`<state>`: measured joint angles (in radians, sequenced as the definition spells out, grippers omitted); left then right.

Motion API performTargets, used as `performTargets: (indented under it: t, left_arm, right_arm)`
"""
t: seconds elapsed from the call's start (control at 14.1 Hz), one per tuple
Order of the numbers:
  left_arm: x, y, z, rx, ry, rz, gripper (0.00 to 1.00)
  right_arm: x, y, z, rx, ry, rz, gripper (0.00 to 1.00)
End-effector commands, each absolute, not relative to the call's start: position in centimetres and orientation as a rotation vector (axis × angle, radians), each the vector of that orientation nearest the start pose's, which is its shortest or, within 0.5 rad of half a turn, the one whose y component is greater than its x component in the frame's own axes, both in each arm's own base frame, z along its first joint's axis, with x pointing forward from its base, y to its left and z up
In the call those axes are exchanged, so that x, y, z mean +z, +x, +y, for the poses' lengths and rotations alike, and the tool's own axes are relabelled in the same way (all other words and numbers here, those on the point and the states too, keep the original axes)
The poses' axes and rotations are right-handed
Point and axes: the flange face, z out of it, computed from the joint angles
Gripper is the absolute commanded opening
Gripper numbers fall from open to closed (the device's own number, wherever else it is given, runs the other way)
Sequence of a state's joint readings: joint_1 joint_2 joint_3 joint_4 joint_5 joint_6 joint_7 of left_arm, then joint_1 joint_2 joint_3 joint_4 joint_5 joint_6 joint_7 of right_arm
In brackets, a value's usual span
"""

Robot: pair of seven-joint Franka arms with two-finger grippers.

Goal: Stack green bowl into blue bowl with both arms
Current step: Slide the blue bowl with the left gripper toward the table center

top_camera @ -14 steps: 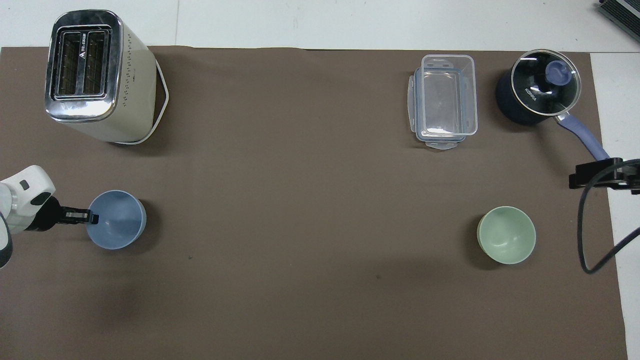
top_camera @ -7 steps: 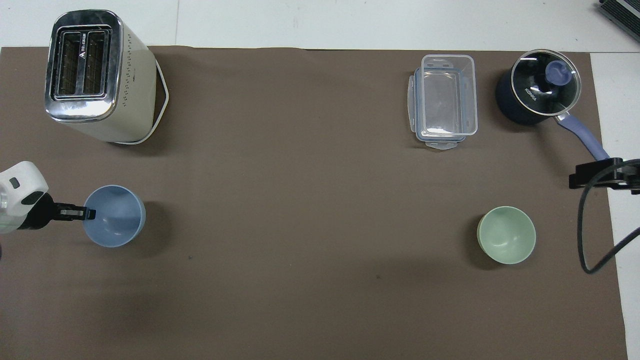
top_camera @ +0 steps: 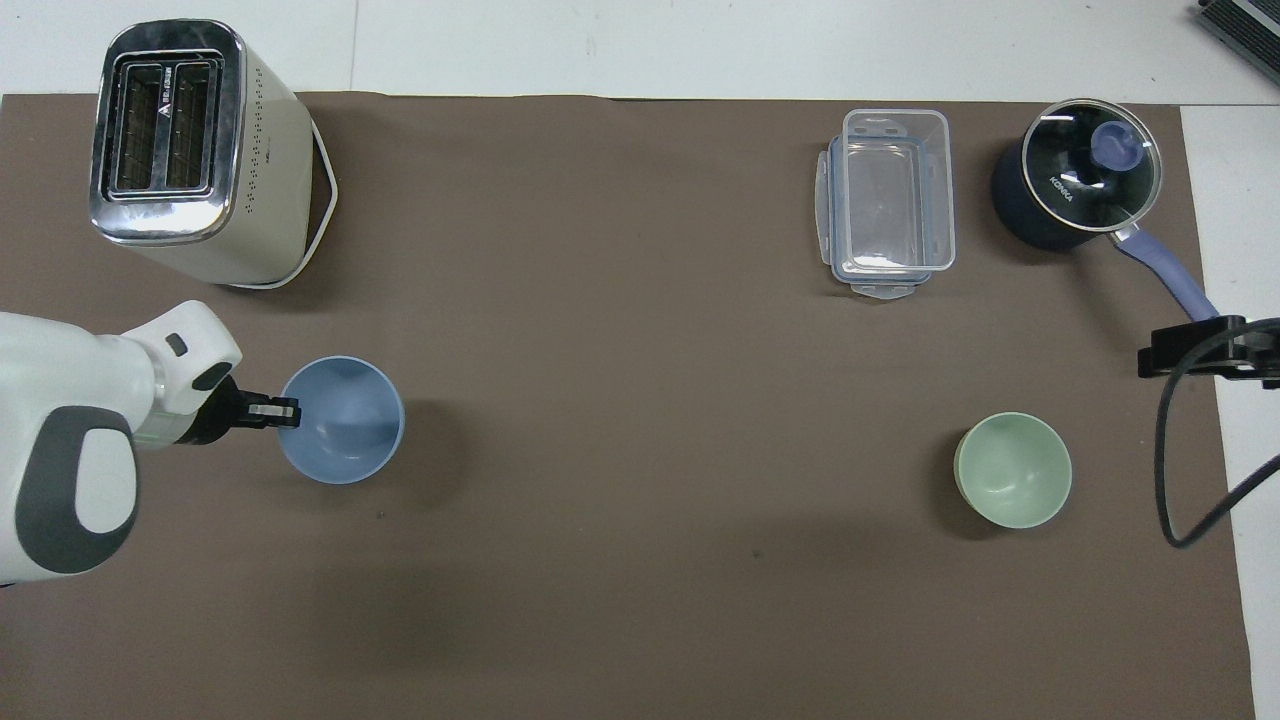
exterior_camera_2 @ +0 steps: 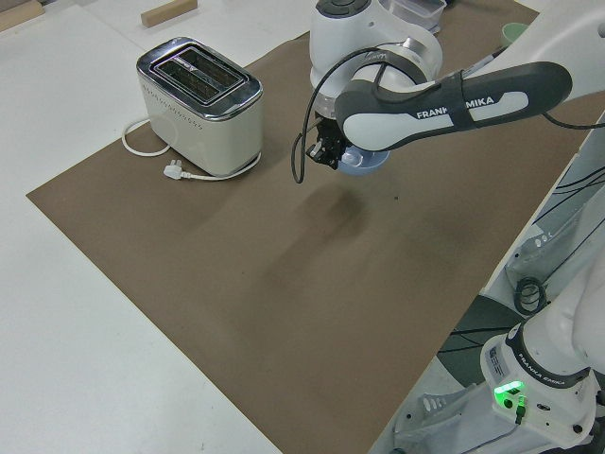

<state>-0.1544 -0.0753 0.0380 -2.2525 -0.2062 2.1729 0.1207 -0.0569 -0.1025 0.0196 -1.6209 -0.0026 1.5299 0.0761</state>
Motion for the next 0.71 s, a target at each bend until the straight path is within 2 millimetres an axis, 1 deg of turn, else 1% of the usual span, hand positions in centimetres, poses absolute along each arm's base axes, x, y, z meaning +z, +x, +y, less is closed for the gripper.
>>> performTargets:
  t: [0.0, 0.07, 0.14, 0.21, 0.28, 0.36, 0.43, 0.57, 0.64]
  left_arm:
    - [39.9, 49.6, -12.7, -0.053, -3.293, 0.128, 0.0]
    - [39.7, 49.1, -15.7, -0.068, -3.298, 0.084, 0.0]
    - [39.6, 48.6, -18.0, -0.072, -3.302, 0.061, 0.0]
    - [39.6, 48.0, -20.7, -0.067, -3.304, 0.073, 0.0]
    - [39.2, 47.5, -22.9, -0.056, -3.303, 0.092, 0.0]
    - [38.8, 47.3, -25.2, -0.04, -3.303, 0.071, 0.0]
    - [38.1, 46.8, -27.3, -0.026, -3.3, 0.059, 0.0]
    - [36.8, 45.8, -30.3, -0.049, -3.305, 0.074, 0.0]
    - [36.0, 45.4, -31.4, -0.047, -3.304, 0.074, 0.0]
  right_arm:
    - [65.4, 51.4, -1.9, -0.016, -3.12, 0.166, 1.0]
    - [65.4, 51.4, -1.9, -0.016, -3.12, 0.166, 1.0]
    - [65.4, 51.4, -1.9, -0.016, -3.12, 0.166, 1.0]
    - [65.4, 51.4, -1.9, -0.016, -3.121, 0.166, 1.0]
    - [65.4, 51.4, -1.9, -0.016, -3.12, 0.166, 1.0]
    - [65.4, 51.4, -1.9, -0.016, -3.12, 0.166, 1.0]
    - [65.4, 51.4, -1.9, -0.016, -3.12, 0.166, 1.0]
    - [65.4, 51.4, -1.9, -0.016, -3.12, 0.166, 1.0]
    - [65.4, 51.4, -1.9, -0.016, -3.12, 0.166, 1.0]
